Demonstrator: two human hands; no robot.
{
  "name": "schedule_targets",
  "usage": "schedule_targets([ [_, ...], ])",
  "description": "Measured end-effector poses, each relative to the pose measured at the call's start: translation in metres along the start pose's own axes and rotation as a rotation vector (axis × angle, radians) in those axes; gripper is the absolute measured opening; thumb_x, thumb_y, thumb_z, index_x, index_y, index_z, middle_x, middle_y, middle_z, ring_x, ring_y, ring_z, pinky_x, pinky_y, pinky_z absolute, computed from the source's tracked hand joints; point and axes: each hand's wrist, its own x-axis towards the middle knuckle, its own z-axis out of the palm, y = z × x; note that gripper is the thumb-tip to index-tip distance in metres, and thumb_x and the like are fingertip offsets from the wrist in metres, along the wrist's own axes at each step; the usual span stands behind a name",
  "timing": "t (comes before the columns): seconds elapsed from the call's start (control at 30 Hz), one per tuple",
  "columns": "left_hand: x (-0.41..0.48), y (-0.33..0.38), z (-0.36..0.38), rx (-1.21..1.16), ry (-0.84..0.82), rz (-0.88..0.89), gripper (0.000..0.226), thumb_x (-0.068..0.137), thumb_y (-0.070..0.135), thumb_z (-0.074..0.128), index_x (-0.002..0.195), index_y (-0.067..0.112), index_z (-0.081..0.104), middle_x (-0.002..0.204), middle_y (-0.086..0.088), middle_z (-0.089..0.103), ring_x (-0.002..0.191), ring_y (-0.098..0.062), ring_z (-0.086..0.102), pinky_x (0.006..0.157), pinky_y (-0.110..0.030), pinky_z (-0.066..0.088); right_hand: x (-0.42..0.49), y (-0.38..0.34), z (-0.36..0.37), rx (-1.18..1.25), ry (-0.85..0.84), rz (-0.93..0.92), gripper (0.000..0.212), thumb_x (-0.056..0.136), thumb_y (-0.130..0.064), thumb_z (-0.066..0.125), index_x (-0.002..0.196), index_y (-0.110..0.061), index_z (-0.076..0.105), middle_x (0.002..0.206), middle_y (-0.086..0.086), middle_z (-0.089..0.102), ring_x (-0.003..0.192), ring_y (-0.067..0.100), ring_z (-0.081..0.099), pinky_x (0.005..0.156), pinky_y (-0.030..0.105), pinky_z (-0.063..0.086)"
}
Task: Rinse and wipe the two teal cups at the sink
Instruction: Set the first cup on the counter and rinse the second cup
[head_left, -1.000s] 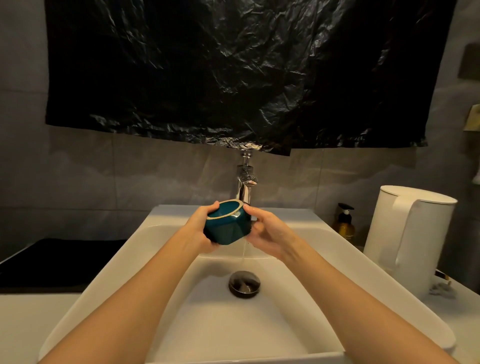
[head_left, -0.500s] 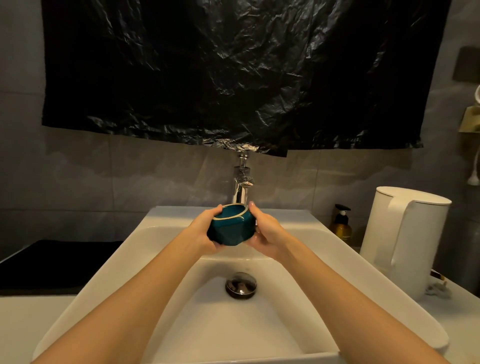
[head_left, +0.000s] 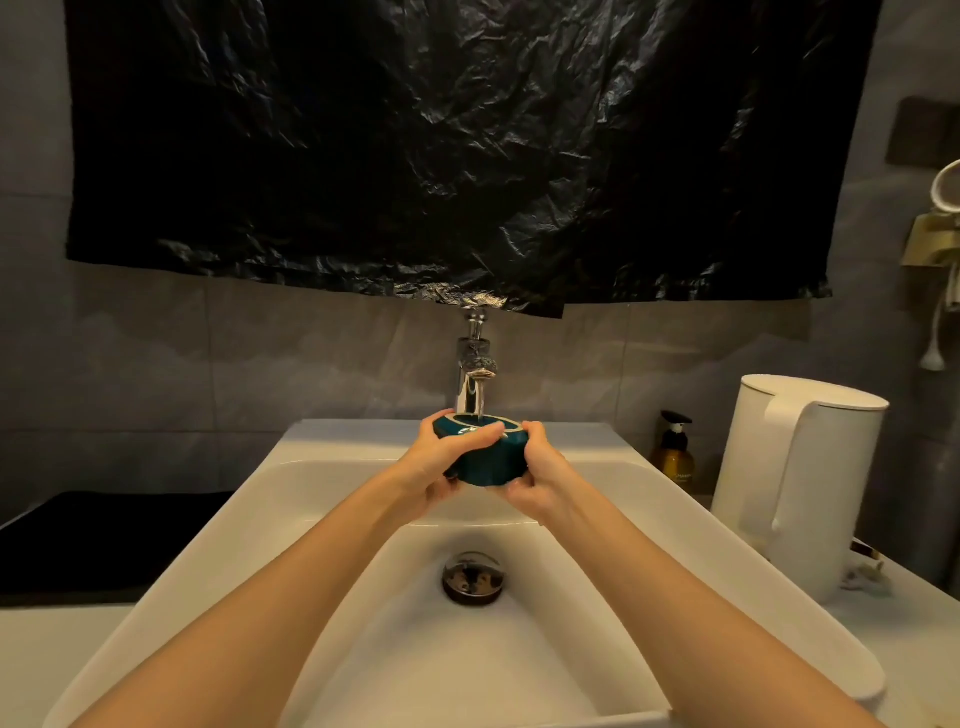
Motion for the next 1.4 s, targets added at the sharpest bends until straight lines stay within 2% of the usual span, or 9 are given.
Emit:
schedule_targets([
  [0.33, -0.004, 0.001, 0.005, -0.217, 0.032, -0.054, 0.024, 0.098, 0.031, 0.046, 0.108, 0.015, 0.06, 0.106, -0.012, 0.064, 0.103, -0.025, 0.058, 0.085, -0.037, 0.05, -0.004, -0.003, -0.006, -0.087, 0.0, -0.051, 0.031, 0.1, -0.037, 0.041, 0.094, -0.011, 0.058, 0.099, 0.015, 0.064, 0.091, 0.03, 0.062, 0.072, 0.039, 0.054],
  [0.47, -0.001, 0.002, 0.004, -0.241, 0.05, -0.067, 0.031, 0.097, 0.037, 0.044, 0.097, 0.013, 0.065, 0.093, -0.01, 0.069, 0.087, -0.022, 0.064, 0.075, -0.034, 0.053, -0.004, 0.002, -0.002, -0.287, -0.051, -0.166, 0.022, 0.092, -0.022, 0.054, 0.111, -0.014, 0.061, 0.102, 0.013, 0.067, 0.083, 0.023, 0.063, 0.058, 0.029, 0.055],
  [0.67, 0.003, 0.002, -0.006, -0.185, 0.179, -0.034, 0.044, 0.081, 0.049, 0.065, 0.101, 0.009, 0.069, 0.094, -0.008, 0.073, 0.092, -0.022, 0.067, 0.081, -0.035, 0.055, -0.011, 0.003, -0.006, -0.319, -0.125, -0.028, 0.03, 0.085, -0.027, 0.071, 0.112, -0.018, 0.06, 0.103, 0.011, 0.066, 0.094, 0.027, 0.063, 0.067, 0.036, 0.056],
  [0.87, 0.009, 0.003, -0.006, -0.051, 0.366, 0.027, 0.042, 0.085, 0.057, 0.055, 0.096, 0.019, 0.069, 0.102, -0.009, 0.069, 0.096, -0.025, 0.064, 0.083, -0.039, 0.054, -0.011, 0.021, 0.0, -0.67, -0.107, -0.138, 0.031, 0.105, -0.029, 0.031, 0.13, -0.014, 0.042, 0.121, 0.015, 0.056, 0.096, 0.027, 0.059, 0.075, 0.04, 0.056],
  [0.97, 0.008, 0.007, -0.006, -0.057, 0.384, 0.055, 0.032, 0.087, 0.053, 0.055, 0.09, 0.025, 0.07, 0.1, -0.008, 0.069, 0.092, -0.024, 0.064, 0.085, -0.042, 0.055, -0.011, 0.025, 0.004, -0.964, -0.115, -0.346, 0.033, 0.104, -0.025, 0.026, 0.134, -0.014, 0.035, 0.133, 0.012, 0.047, 0.108, 0.02, 0.05, 0.074, 0.025, 0.046],
  [1.1, 0.007, 0.006, -0.006, -0.083, 0.388, 0.063, 0.032, 0.087, 0.054, 0.054, 0.086, 0.026, 0.071, 0.102, -0.01, 0.069, 0.095, -0.026, 0.064, 0.084, -0.041, 0.054, -0.017, 0.036, 0.007, -1.067, -0.308, -0.543, 0.041, 0.1, -0.036, 0.026, 0.139, -0.025, 0.032, 0.137, 0.007, 0.041, 0.124, 0.021, 0.043, 0.1, 0.033, 0.043],
  [1.23, 0.01, 0.007, -0.007, -0.073, 0.368, 0.1, 0.033, 0.089, 0.053, 0.052, 0.088, 0.026, 0.071, 0.104, -0.011, 0.068, 0.097, -0.027, 0.063, 0.086, -0.043, 0.054, -0.022, 0.034, 0.005, -1.261, -0.308, -0.657, 0.06, 0.093, -0.039, 0.016, 0.151, -0.024, 0.013, 0.157, 0.004, 0.023, 0.145, 0.02, 0.018, 0.12, 0.043, 0.0],
  [1.3, 0.011, 0.008, -0.005, -0.064, 0.376, 0.103, 0.032, 0.088, 0.053, 0.053, 0.085, 0.027, 0.071, 0.103, -0.011, 0.068, 0.092, -0.025, 0.062, 0.085, -0.042, 0.054, -0.025, 0.03, 0.004, -1.251, -0.289, -0.63, 0.066, 0.09, -0.036, 0.018, 0.151, -0.011, 0.015, 0.158, 0.011, 0.018, 0.144, 0.027, 0.018, 0.119, 0.046, 0.013],
  [1.4, 0.008, 0.007, -0.004, -0.061, 0.429, 0.059, 0.03, 0.089, 0.052, 0.054, 0.083, 0.027, 0.07, 0.099, -0.011, 0.067, 0.088, -0.025, 0.061, 0.078, -0.039, 0.054, -0.026, 0.033, 0.003, -1.31, -0.257, -0.634, 0.043, 0.098, -0.031, 0.022, 0.136, -0.016, 0.035, 0.132, 0.018, 0.049, 0.113, 0.032, 0.051, 0.099, 0.047, 0.043],
])
